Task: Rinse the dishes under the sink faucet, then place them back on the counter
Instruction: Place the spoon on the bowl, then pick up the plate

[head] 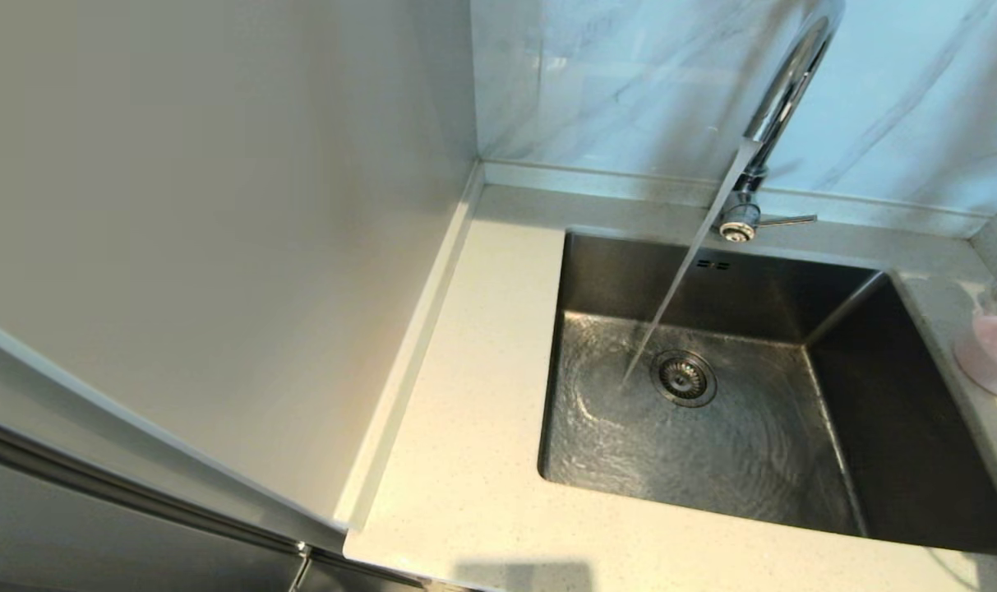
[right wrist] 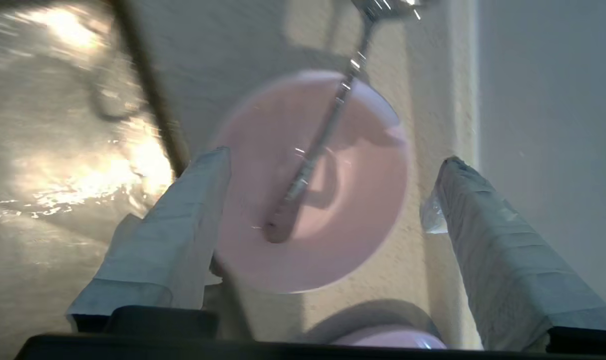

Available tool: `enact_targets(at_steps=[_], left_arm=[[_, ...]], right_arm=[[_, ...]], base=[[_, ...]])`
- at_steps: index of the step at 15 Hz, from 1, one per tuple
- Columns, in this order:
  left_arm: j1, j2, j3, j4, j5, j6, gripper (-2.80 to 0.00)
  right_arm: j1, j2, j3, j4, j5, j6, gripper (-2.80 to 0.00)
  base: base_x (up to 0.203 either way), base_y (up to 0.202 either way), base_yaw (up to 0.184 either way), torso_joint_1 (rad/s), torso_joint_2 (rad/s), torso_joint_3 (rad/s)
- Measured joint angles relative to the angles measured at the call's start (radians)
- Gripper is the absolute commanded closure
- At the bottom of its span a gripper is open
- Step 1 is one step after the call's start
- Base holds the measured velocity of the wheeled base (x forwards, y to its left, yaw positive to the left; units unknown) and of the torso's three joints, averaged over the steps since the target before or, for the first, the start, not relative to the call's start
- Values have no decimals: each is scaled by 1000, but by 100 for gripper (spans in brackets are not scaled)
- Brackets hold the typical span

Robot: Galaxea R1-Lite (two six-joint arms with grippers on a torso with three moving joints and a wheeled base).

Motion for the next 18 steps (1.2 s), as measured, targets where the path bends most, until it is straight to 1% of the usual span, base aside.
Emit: enact_targets(at_steps=[2, 3, 4, 5, 7, 9, 11, 13, 15, 16, 18], left_arm=[[0, 0, 0, 0, 0, 0, 0], [0, 0, 0, 0, 0, 0, 0], [0, 0, 0, 0, 0, 0, 0], [0, 0, 0, 0, 0, 0, 0], [0, 0, 0, 0, 0, 0, 0], [0, 0, 0, 0, 0, 0, 0], [0, 0, 0, 0, 0, 0, 0], [0, 0, 0, 0, 0, 0, 0], [0, 0, 0, 0, 0, 0, 0], [0, 0, 0, 0, 0, 0, 0], [0, 0, 0, 0, 1, 0, 0]], right_arm=[[-21, -59, 17, -10, 142, 1, -280], [-40, -100, 56, -12, 205, 0, -280], [-61, -146, 115, -13, 245, -1, -280], [-85, -198, 188, -15, 263, -6, -280], [-130, -302, 352, -21, 274, -40, -280], [-172, -408, 544, -23, 276, -100, -280], [-194, -487, 700, -25, 258, -139, -280], [-203, -534, 795, -28, 216, -153, -280], [-192, -560, 870, -47, 179, -152, -280], [-187, -571, 915, -75, 162, -151, -280], [-181, -585, 1003, -175, 139, -151, -280]], base=[[0, 0, 0, 0, 0, 0], [0, 0, 0, 0, 0, 0], [0, 0, 0, 0, 0, 0], [0, 0, 0, 0, 0, 0], [0, 0, 0, 0, 0, 0], [0, 0, 0, 0, 0, 0], [0, 0, 0, 0, 0, 0], [0, 0, 0, 0, 0, 0], [0, 0, 0, 0, 0, 0], [0, 0, 0, 0, 0, 0], [0, 0, 0, 0, 0, 0]])
